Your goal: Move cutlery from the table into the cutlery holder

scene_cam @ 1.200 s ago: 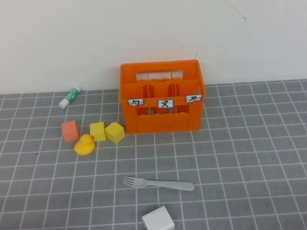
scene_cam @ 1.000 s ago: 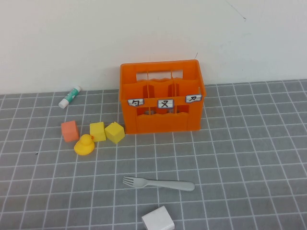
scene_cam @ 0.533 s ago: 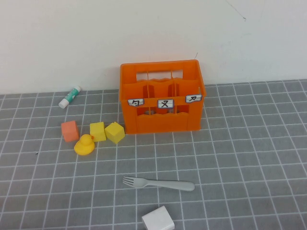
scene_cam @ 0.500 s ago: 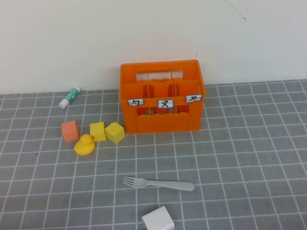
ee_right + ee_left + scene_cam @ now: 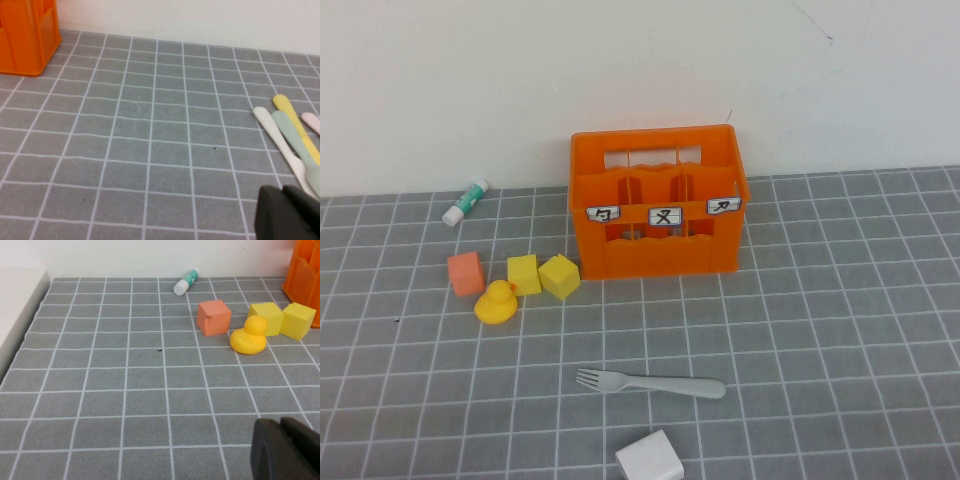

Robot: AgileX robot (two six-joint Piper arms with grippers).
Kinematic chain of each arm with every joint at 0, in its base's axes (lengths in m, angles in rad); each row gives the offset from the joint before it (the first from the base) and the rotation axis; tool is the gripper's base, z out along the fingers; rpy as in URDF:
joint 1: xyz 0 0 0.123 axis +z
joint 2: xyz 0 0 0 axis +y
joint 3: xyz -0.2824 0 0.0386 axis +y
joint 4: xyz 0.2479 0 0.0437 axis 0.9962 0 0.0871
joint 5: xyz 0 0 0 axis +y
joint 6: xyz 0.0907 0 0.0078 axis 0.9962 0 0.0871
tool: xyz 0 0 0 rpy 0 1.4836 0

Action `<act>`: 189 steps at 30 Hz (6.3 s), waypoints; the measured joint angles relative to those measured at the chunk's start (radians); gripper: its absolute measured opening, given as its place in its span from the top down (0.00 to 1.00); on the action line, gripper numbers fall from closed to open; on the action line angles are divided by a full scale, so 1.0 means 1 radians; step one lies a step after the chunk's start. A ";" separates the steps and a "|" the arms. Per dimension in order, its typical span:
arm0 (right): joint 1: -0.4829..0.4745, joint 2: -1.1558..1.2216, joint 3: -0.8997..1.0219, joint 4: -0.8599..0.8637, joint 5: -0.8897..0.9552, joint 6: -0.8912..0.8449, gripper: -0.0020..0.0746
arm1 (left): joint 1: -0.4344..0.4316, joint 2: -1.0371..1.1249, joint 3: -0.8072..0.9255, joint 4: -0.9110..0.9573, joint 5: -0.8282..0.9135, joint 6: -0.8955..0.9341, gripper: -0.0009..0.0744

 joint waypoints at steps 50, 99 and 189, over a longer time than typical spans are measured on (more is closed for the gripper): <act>0.000 0.740 -0.895 0.664 0.856 -0.806 0.98 | 0.000 0.000 0.000 -0.004 -0.003 0.000 0.99; 0.691 2.163 -1.841 0.253 0.880 -0.990 0.90 | 0.000 0.000 0.002 -0.006 -0.005 -0.002 0.99; 0.612 2.101 -1.402 0.541 -1.037 -0.467 0.81 | 0.000 0.000 0.002 -0.006 -0.007 -0.002 0.99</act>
